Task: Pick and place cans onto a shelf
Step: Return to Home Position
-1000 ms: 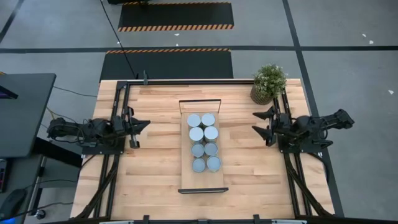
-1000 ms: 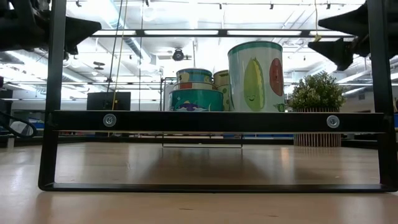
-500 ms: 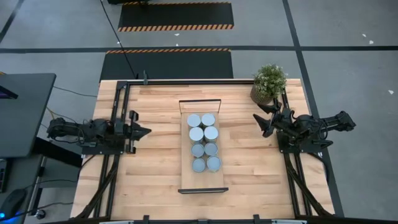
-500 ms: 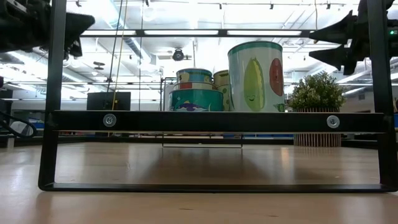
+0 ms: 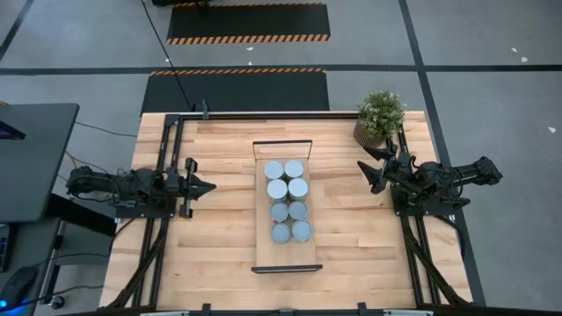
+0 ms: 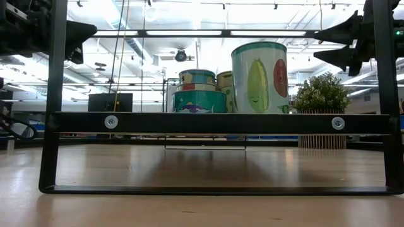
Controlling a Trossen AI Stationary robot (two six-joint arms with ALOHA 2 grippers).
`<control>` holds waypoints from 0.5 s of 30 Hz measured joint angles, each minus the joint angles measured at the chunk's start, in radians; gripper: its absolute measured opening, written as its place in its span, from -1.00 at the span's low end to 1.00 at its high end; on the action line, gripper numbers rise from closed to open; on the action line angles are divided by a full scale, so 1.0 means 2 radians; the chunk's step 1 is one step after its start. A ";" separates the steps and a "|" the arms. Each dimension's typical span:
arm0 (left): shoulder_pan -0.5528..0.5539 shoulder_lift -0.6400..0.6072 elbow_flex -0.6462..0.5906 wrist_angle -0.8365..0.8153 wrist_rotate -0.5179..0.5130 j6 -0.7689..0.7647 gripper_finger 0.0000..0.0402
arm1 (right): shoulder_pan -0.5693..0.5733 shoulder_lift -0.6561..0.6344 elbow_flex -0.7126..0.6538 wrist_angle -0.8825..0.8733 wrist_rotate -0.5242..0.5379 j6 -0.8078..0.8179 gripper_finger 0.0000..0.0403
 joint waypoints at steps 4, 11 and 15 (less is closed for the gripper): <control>0.000 0.000 0.000 0.000 0.000 0.000 -0.90 | 0.000 0.000 0.000 0.000 0.000 0.000 0.65; 0.000 0.000 0.000 0.000 0.000 0.000 -0.89 | 0.000 0.000 0.000 0.000 0.000 0.000 0.65; 0.000 0.000 0.000 0.000 0.000 0.000 -0.89 | 0.000 0.000 0.000 0.000 0.000 0.000 0.65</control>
